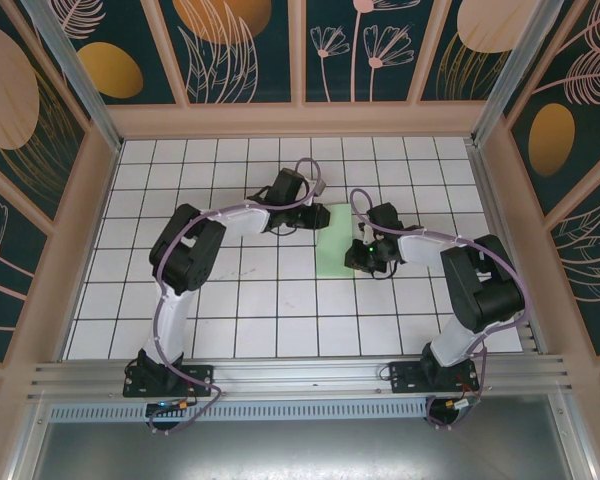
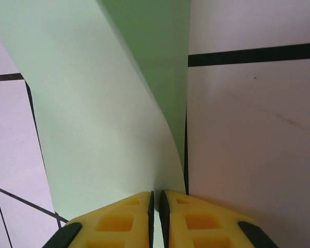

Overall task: Fold a paper plane with a square sheet of paper (fold left side to right side)
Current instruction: Hold the square sheet of paper at the center of the table.

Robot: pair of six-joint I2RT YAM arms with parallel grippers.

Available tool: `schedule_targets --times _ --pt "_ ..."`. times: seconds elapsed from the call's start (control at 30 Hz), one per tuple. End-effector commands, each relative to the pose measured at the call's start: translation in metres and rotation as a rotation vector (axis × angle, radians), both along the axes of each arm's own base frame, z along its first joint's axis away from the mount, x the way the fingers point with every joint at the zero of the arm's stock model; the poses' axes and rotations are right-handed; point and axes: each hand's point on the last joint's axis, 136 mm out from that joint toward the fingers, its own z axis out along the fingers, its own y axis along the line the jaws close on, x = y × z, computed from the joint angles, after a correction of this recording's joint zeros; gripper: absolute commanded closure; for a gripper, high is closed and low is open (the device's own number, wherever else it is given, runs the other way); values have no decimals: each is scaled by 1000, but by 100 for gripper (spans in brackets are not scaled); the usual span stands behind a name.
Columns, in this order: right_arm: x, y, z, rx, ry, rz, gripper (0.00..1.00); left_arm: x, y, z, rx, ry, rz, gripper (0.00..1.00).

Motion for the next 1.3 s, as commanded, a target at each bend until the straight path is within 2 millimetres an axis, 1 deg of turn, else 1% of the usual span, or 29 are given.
schedule_targets --times 0.0,0.23,0.37,0.47,0.6,0.73,0.8,0.87,0.97,1.27 --pt "-20 -16 -20 -95 72 9 83 0 -7 -5 -8 11 -46 86" --pt "-22 -16 -19 -98 74 16 83 5 -5 -29 36 33 -24 86" --pt "-21 -14 -14 -87 64 19 83 6 -5 -32 39 35 -20 86" --pt "-14 -8 -2 -51 26 24 82 5 -4 -34 41 40 -22 86" --pt "-2 1 24 9 -56 24 80 2 -3 -39 47 50 -24 86" --pt "8 -1 46 17 -127 2 78 -1 -3 -41 43 54 -30 86" --pt "11 -3 50 16 -139 -6 76 -2 -3 -41 41 55 -33 86" --pt "11 -2 50 23 -135 -5 76 -2 -3 -40 38 53 -36 86" --pt "8 2 43 42 -106 3 76 -2 -3 -39 38 51 -37 86" --pt "-11 9 21 61 -19 26 77 -2 0 -41 51 48 -32 86"
